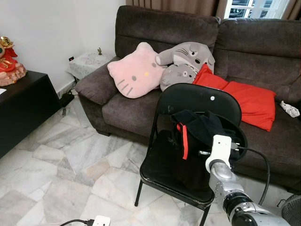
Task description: Hang hanger
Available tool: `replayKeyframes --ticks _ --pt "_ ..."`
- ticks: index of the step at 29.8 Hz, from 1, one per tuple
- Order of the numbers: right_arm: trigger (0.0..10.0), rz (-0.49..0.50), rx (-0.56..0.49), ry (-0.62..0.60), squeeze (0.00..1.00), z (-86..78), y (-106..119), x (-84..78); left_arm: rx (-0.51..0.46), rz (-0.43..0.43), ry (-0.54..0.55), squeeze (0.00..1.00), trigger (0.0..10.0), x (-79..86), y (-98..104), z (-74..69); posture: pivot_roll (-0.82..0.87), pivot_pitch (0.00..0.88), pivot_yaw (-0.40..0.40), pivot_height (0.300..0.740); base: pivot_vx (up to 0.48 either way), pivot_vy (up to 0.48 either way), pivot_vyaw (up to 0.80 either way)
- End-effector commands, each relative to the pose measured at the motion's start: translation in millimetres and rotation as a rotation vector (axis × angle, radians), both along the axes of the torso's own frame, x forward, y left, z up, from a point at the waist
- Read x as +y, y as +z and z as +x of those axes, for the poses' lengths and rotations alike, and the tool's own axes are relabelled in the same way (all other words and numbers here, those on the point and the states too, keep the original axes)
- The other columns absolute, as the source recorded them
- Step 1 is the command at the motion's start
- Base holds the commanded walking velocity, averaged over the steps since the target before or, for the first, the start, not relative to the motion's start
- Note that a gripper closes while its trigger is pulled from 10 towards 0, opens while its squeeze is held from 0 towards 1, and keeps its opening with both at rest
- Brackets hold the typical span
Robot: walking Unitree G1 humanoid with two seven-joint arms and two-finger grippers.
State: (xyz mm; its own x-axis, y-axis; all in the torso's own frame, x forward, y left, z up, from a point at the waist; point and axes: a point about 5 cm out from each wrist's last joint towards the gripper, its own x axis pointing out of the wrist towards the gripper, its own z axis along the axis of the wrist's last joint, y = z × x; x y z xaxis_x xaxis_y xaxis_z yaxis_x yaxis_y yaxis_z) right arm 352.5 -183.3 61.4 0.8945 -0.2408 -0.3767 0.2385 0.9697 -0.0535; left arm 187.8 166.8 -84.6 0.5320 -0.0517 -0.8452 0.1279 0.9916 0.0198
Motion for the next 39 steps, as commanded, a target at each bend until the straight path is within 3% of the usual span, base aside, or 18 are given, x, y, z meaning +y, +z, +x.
replayKeyframes --ticks 1,11,19,26,34,39 --pt "0.0 -0.006 0.004 -0.018 0.00 -1.9 -2 -4.2 0.017 0.009 -0.009 0.00 10.0 2.2 -1 -2.6 0.07 0.000 0.044 0.740 0.000 0.000 0.00" --pt "0.0 -0.076 -0.103 -0.095 0.00 4.2 15 -14.5 0.013 0.011 -0.010 0.00 10.0 1.7 -1 -2.3 0.06 0.000 0.040 0.740 0.000 0.000 0.00" --pt "0.0 -0.139 -0.269 -0.160 0.00 15.3 48 -25.7 0.010 0.014 -0.010 0.00 10.0 0.8 -1 -2.3 0.05 0.000 0.035 0.740 0.000 0.000 0.00" --pt "0.0 -0.159 -0.447 -0.221 0.00 27.5 94 -39.6 0.014 0.013 -0.016 0.00 10.0 0.8 -1 -2.9 0.03 0.000 0.036 0.740 0.000 0.000 0.00" --pt "0.0 -0.184 -0.558 -0.219 0.00 35.1 131 -48.4 0.016 0.012 -0.024 0.00 10.0 0.2 -2 -3.1 0.01 0.000 0.038 0.740 0.000 0.000 0.00" --pt "0.0 -0.242 -0.703 -0.232 0.00 37.7 175 -53.3 0.019 0.011 -0.025 0.00 10.0 0.0 -2 -3.4 0.00 0.000 0.036 0.740 0.000 0.000 0.00"
